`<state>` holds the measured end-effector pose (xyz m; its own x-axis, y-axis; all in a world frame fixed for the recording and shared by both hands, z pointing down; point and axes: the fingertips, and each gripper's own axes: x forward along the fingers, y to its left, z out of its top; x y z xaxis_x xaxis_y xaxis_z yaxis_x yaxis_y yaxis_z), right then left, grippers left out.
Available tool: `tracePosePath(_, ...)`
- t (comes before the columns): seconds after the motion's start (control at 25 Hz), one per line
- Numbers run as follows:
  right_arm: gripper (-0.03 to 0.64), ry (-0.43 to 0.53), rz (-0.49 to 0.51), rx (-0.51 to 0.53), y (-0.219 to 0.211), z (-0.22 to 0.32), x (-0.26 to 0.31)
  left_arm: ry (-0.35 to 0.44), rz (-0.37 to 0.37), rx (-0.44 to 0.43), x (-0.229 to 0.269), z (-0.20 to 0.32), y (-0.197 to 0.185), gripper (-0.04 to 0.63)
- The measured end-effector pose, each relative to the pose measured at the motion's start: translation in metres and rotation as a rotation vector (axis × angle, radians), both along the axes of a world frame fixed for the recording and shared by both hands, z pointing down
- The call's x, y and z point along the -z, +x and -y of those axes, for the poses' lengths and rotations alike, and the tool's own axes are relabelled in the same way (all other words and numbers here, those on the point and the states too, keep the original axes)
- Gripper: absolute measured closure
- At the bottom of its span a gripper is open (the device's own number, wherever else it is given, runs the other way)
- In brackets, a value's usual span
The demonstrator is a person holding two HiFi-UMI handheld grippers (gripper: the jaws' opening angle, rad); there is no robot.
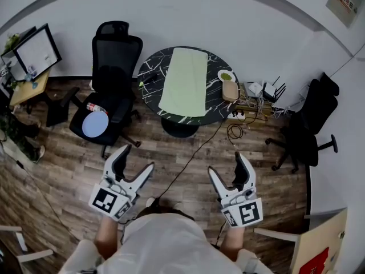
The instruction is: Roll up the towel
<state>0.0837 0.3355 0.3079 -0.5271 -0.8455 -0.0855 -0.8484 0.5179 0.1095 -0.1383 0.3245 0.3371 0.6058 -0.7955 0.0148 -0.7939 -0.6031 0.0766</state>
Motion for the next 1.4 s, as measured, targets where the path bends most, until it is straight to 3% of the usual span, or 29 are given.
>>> tracePosePath(0.44,0.304,-0.037,-0.033,0.032,0.011,0.006,-0.016,-0.016,0.011,0.008,-0.007,0.005,0.019,0.285)
tracePosePath(0.64,0.305,-0.043,-0.059,0.068,0.025,0.015,-0.025,-0.033,-0.040,0.021,-0.006,0.015,0.034,0.285)
tracePosePath(0.76,0.305,-0.064,-0.049,0.078,0.040,0.022,-0.031,-0.027,-0.026,0.045,-0.007,0.024,0.042,0.285)
tracePosePath(1.12,0.305,-0.075,0.016,0.074,0.077,0.055,-0.039,0.003,0.012,0.140,0.003,0.066,0.030,0.285)
tracePosePath(1.4,0.305,-0.084,0.007,0.050,0.074,0.107,-0.045,0.015,0.005,0.116,-0.003,0.130,0.027,0.285)
